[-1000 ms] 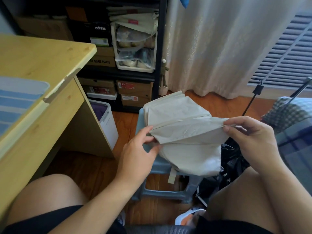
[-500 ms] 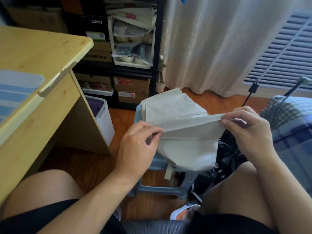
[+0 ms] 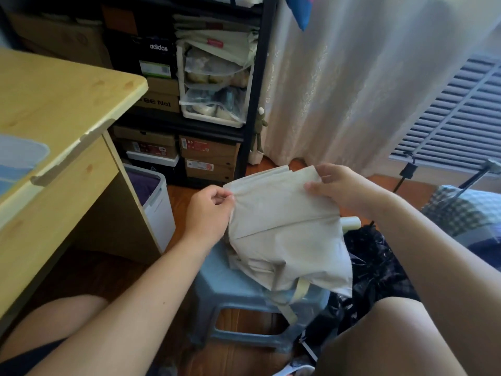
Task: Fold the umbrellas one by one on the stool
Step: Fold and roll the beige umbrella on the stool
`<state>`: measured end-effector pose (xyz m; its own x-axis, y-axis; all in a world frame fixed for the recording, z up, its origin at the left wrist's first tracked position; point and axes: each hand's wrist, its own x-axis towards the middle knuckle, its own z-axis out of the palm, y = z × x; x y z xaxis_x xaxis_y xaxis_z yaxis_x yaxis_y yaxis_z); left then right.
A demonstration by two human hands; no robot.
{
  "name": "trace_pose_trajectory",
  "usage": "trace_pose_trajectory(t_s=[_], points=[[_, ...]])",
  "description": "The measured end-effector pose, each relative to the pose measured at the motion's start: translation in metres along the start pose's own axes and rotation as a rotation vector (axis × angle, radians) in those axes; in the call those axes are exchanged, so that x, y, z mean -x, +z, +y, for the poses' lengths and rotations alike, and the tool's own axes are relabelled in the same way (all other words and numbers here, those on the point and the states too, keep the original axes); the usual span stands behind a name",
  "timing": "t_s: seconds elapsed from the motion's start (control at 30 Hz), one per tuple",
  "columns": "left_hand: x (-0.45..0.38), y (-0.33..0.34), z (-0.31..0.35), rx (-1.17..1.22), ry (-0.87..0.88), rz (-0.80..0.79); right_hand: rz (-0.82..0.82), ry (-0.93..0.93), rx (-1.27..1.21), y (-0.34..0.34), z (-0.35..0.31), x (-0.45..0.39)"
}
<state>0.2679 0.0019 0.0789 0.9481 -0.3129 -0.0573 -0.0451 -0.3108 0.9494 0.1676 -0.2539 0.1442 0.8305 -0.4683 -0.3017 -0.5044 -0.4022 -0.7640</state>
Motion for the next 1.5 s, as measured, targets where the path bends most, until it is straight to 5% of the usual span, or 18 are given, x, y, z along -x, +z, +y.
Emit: trace_pose_trajectory(t_s=[0.17,0.23,0.37,0.53,0.67,0.9,1.07,1.3,1.5], points=[[-0.012,0.001,-0.014,-0.068,-0.027,0.045,0.163,0.058,0.194,0.020,0.020,-0.038],[-0.002,-0.004,-0.014,-0.180,0.164,0.075,0.197,0.043,0.252,0.031,0.023,-0.044],[0.029,-0.013,-0.011,-0.514,0.599,-0.245,0.162,0.015,0.402,0.040,0.032,-0.045],[0.034,-0.012,-0.024,-0.789,0.331,-0.484,0.373,-0.042,0.439,0.035,0.027,-0.015],[0.024,-0.009,-0.028,-0.682,0.271,-0.476,0.509,0.012,0.334,0.026,0.017,0.050],[0.015,-0.005,-0.040,-0.327,0.160,-0.473,0.124,0.278,-0.007,0.034,0.049,0.127],[0.020,-0.012,-0.037,-0.301,0.143,-0.523,0.090,0.011,-0.249,0.022,0.053,0.137],[0.063,-0.015,-0.020,-0.359,0.526,0.015,0.252,-0.044,-0.275,0.024,0.052,0.131],[0.096,-0.016,-0.022,-0.471,0.678,-0.129,0.276,-0.052,-0.337,0.025,0.049,0.134]])
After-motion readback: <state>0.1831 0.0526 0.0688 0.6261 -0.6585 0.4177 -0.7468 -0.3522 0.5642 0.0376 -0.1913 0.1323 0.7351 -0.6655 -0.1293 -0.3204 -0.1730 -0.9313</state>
